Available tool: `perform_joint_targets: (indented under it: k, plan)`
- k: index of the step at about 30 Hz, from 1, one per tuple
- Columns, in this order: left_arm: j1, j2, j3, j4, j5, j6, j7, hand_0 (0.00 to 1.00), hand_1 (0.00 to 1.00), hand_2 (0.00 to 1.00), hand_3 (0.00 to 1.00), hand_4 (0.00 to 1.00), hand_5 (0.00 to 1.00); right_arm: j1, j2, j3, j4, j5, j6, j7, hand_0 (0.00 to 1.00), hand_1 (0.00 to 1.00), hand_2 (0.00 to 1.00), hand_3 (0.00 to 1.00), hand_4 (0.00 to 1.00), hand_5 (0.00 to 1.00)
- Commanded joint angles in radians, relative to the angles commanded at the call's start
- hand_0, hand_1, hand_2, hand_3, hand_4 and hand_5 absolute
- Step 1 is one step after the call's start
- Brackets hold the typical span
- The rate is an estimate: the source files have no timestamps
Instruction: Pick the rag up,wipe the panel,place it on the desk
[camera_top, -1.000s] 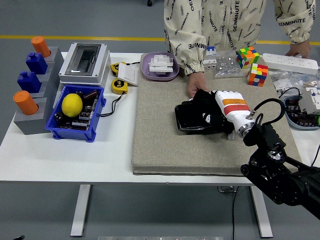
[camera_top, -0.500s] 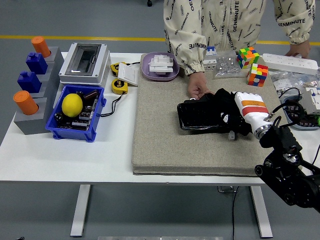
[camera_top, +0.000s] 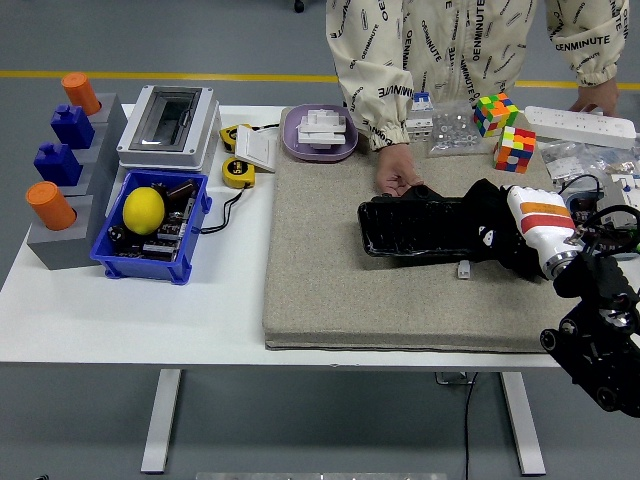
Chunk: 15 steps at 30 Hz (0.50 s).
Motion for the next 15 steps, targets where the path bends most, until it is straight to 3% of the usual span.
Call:
perform_joint_targets:
  k: [15]
  plan:
    - [0.000,-0.003,-0.014,0.001,0.009,0.001,0.000,0.652,0.660,0.696,0.581,0.674,0.435,-0.037,-0.072,0.074,0.005,-0.010,0.002,-0.003,0.412,0.489,0.536,0.515,0.699,0.182]
